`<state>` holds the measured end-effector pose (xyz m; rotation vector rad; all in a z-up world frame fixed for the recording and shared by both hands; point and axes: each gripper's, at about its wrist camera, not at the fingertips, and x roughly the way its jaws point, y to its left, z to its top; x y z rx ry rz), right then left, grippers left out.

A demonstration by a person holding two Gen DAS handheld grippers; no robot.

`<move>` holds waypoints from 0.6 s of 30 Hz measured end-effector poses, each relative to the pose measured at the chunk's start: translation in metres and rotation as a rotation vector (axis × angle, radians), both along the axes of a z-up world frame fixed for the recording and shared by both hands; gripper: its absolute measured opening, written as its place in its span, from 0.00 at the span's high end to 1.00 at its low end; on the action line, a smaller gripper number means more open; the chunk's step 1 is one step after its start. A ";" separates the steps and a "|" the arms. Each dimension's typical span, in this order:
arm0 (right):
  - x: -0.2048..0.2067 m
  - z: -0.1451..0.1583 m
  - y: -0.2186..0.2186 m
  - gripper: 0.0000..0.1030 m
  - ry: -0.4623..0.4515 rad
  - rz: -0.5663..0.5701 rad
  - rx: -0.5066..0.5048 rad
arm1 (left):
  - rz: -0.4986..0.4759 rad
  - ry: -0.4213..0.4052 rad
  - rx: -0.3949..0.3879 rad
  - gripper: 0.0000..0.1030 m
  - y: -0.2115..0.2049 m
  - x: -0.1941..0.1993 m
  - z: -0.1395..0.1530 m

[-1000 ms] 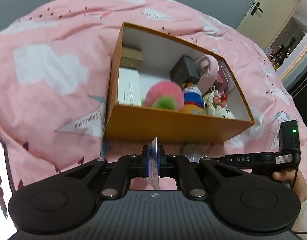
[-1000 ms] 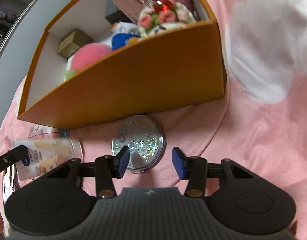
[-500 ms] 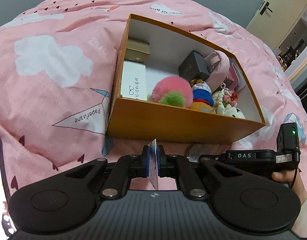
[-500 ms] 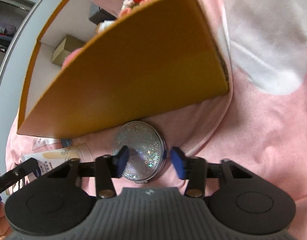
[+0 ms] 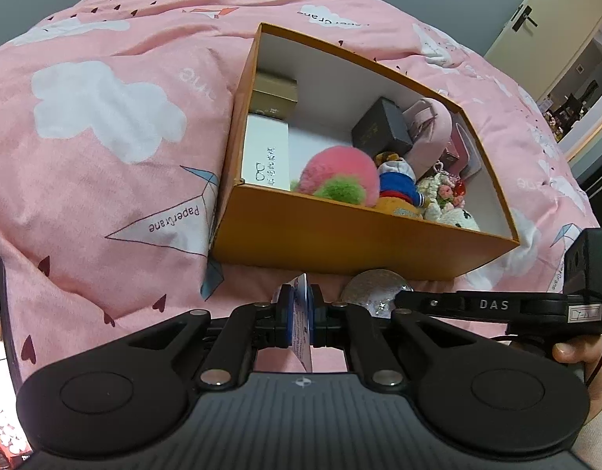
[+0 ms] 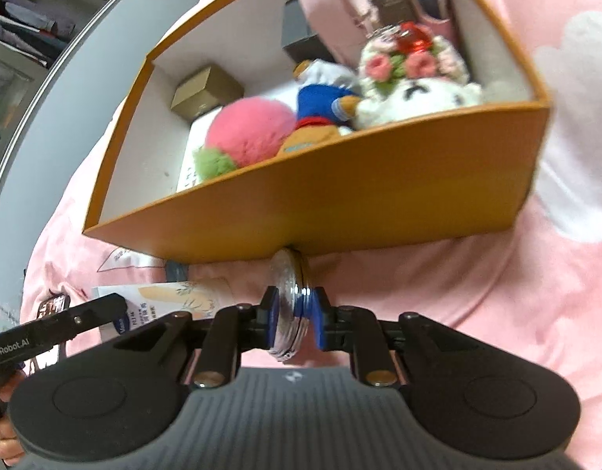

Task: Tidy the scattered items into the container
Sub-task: 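Grasp the glitter compact mirror with the right tool while the left tool lifts the tube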

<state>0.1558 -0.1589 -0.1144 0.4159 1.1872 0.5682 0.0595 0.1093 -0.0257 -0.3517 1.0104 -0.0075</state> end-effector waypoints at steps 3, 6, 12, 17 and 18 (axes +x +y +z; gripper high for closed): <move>-0.001 0.000 0.003 0.82 0.006 0.025 0.004 | 0.008 -0.005 -0.008 0.93 0.003 -0.002 -0.001; -0.004 0.007 -0.003 0.84 -0.007 0.031 0.009 | 0.008 -0.012 -0.018 0.93 0.004 -0.004 0.002; -0.020 0.040 -0.007 0.86 -0.114 0.062 -0.035 | -0.023 -0.044 -0.013 0.93 0.000 -0.011 0.020; -0.031 0.066 -0.013 0.86 -0.187 0.083 -0.080 | -0.076 -0.086 -0.045 0.93 -0.006 -0.017 0.043; -0.034 0.071 -0.015 0.86 -0.203 0.087 -0.093 | -0.088 -0.098 -0.052 0.93 -0.007 -0.017 0.049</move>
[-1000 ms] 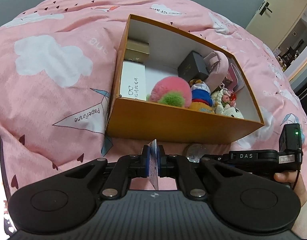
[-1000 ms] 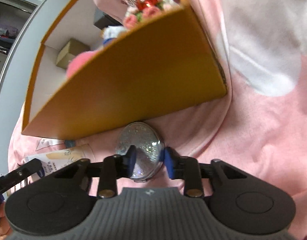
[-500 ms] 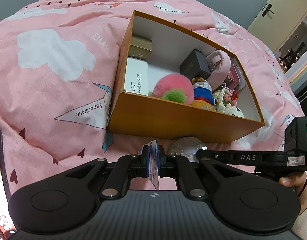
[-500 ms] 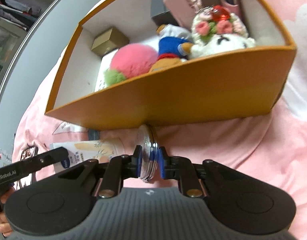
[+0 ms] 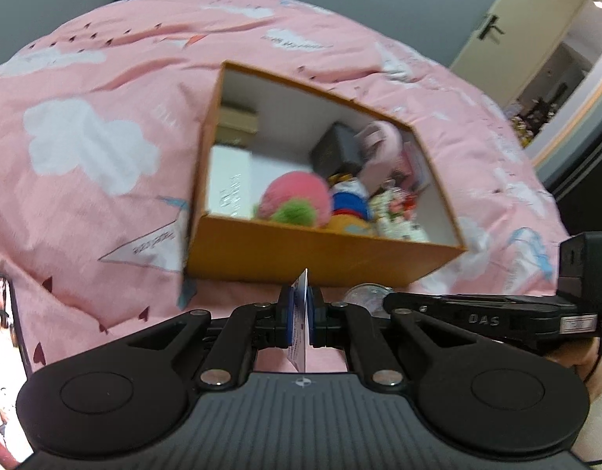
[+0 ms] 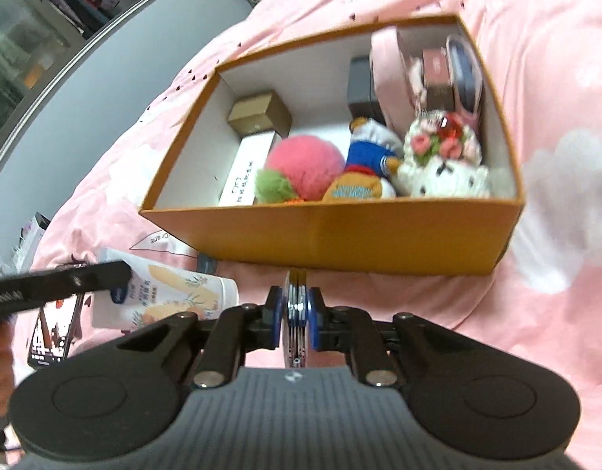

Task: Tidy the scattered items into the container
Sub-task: 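Grasp the glitter compact mirror with the right tool while the left tool lifts the tube, then lower the tube into the box with the left tool and release it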

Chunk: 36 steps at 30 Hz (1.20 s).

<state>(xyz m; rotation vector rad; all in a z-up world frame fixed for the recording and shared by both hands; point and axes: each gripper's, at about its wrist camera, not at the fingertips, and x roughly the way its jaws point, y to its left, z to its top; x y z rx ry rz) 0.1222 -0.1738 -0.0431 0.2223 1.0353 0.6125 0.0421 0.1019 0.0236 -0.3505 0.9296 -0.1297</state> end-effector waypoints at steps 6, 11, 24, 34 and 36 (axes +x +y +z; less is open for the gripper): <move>-0.008 0.037 -0.012 0.86 -0.067 0.021 0.018 | -0.045 -0.056 -0.017 0.93 -0.003 0.004 0.035; 0.002 0.070 -0.020 0.86 -0.102 0.022 0.096 | -0.056 -0.066 -0.025 0.93 -0.001 0.023 0.057; 0.072 0.071 -0.001 0.86 -0.213 -0.068 0.036 | 0.007 -0.092 0.091 0.94 -0.006 0.140 0.057; 0.115 0.043 0.006 0.86 -0.158 -0.079 0.060 | -0.018 0.030 0.149 0.94 -0.026 0.226 -0.015; 0.120 0.039 0.006 0.86 -0.154 -0.078 0.058 | -0.029 0.038 0.154 0.94 -0.030 0.236 -0.022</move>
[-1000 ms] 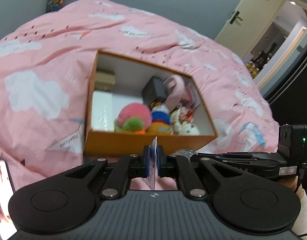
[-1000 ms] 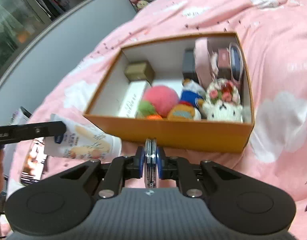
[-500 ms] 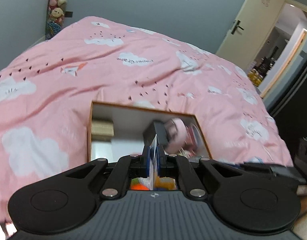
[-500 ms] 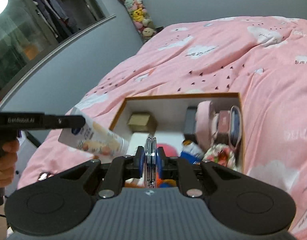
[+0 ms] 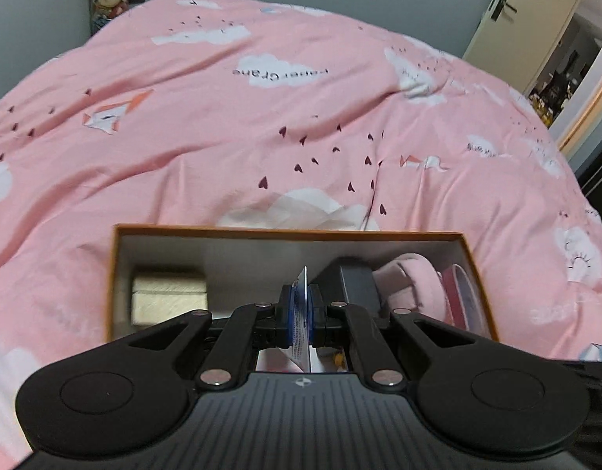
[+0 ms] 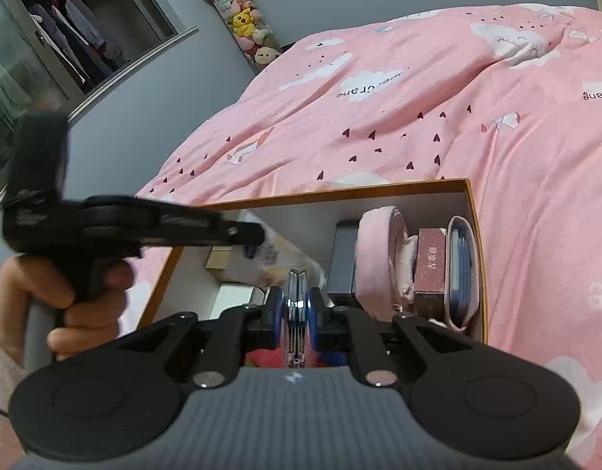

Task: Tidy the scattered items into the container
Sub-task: 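Lower the tube into the box with the left tool and release it, then lower the compact mirror into the box with the right tool and release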

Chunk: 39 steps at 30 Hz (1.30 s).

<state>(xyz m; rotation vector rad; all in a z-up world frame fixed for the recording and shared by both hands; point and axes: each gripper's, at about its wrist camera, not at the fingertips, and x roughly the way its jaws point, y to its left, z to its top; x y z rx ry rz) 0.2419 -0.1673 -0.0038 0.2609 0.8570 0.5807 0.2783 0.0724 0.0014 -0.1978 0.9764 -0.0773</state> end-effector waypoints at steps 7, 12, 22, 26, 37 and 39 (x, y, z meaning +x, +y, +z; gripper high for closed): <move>0.009 -0.004 0.003 0.86 0.001 0.006 0.010 | -0.042 0.021 0.016 0.94 -0.014 0.021 -0.010; 0.014 -0.011 0.005 0.86 0.014 -0.001 0.002 | -0.045 0.044 -0.022 0.92 -0.014 0.031 -0.017; 0.010 -0.006 0.005 0.86 0.008 -0.006 0.013 | -0.056 0.030 -0.048 0.79 -0.009 0.034 -0.009; 0.005 0.000 0.014 0.86 0.001 0.020 0.035 | -0.057 -0.020 -0.042 0.76 0.001 0.018 0.006; 0.036 -0.009 0.077 0.86 -0.007 0.055 -0.009 | 0.010 -0.081 0.051 0.76 0.049 -0.037 0.027; 0.045 -0.016 0.090 0.86 0.007 0.057 -0.035 | 0.012 -0.086 0.066 0.76 0.055 -0.043 0.025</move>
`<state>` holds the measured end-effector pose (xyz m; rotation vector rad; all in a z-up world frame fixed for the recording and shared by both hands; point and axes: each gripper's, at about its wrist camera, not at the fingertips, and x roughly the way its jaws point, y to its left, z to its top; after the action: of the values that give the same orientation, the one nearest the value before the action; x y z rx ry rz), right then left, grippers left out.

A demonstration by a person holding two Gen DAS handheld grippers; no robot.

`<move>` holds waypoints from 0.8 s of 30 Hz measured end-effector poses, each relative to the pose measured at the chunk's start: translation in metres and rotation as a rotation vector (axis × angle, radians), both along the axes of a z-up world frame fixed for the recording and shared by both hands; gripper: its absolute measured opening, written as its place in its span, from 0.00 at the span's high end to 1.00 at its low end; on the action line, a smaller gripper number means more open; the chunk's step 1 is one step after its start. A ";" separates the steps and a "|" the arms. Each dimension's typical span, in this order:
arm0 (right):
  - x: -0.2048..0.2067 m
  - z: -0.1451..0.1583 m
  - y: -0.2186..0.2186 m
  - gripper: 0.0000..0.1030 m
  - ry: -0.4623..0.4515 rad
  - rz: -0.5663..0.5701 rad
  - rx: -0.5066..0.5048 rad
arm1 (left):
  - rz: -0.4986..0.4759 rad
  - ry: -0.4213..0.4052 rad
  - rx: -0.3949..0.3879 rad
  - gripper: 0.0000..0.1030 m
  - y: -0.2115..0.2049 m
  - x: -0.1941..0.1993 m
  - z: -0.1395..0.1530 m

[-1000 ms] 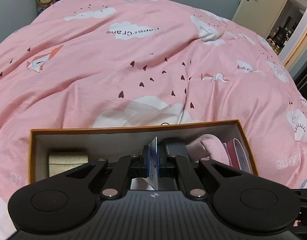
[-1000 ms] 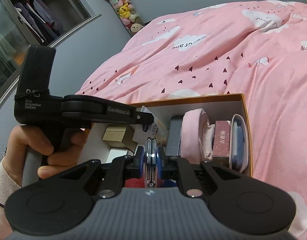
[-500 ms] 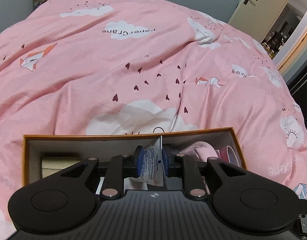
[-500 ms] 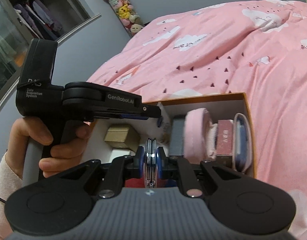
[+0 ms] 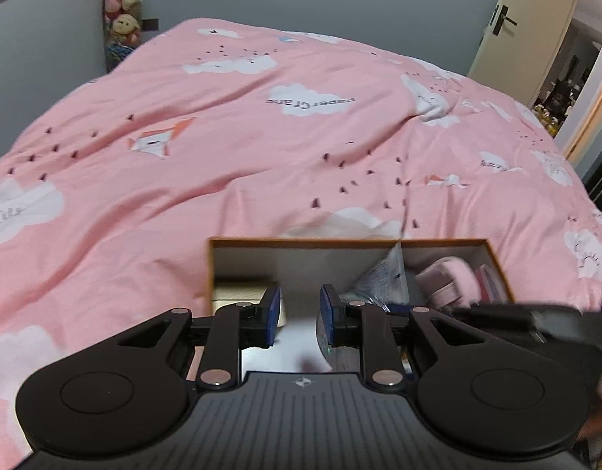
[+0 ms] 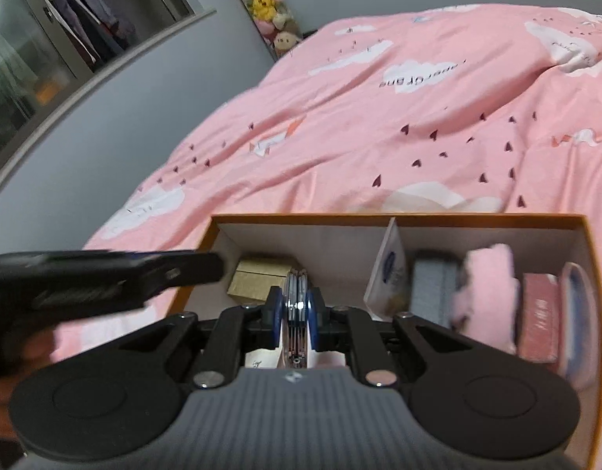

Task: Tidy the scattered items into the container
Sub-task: 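Lower the compact mirror into the box with the right tool and release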

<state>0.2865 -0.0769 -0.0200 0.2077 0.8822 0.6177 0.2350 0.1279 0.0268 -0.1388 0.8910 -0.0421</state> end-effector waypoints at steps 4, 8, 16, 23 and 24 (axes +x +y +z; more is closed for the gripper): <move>0.014 -0.017 0.018 0.86 0.030 -0.004 -0.045 | -0.004 0.006 -0.006 0.76 0.010 -0.007 -0.006; 0.023 -0.030 0.023 0.86 0.057 -0.015 -0.068 | -0.015 0.008 -0.003 0.76 0.013 -0.010 -0.012; 0.017 -0.036 0.031 0.85 0.008 0.014 -0.180 | -0.033 0.014 -0.027 0.76 0.017 -0.014 -0.020; 0.009 -0.034 0.040 0.83 -0.075 0.051 -0.322 | -0.041 0.017 -0.035 0.76 0.015 -0.018 -0.024; 0.008 -0.034 0.040 0.82 -0.086 0.056 -0.344 | -0.043 0.018 -0.036 0.76 0.015 -0.019 -0.024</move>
<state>0.2944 -0.0364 -0.0542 -0.1533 0.8986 0.5134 0.2162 0.1427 0.0025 -0.1536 0.9110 -0.0966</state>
